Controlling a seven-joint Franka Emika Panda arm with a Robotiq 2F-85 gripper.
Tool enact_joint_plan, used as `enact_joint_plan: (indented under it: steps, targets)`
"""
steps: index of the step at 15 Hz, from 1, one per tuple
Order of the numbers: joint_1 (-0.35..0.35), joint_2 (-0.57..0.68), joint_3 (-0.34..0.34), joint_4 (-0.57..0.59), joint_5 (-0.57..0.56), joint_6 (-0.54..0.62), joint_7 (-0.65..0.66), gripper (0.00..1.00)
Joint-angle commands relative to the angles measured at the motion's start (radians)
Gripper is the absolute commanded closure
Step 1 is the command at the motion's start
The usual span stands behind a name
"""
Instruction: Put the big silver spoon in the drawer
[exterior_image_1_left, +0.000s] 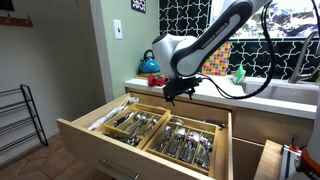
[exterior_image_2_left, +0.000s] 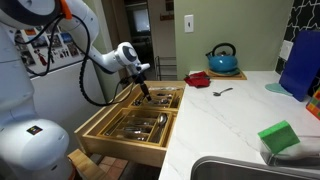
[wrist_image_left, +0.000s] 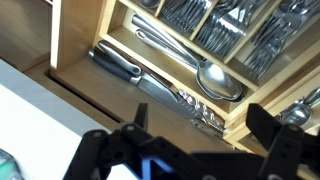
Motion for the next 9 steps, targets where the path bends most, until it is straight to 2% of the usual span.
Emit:
enact_joint_plan:
  steps: [1,5,6,9]
  targets:
    - [-0.046,-0.082,0.023,-0.081,0.06,0.018,-0.168,0.0]
    - [-0.061,-0.132,0.036,-0.144,0.028,0.048,-0.393,0.0]
    - [-0.065,-0.08,0.041,-0.078,0.034,0.007,-0.311,0.0]
    - [-0.069,-0.103,0.049,-0.107,0.034,0.021,-0.37,0.0]
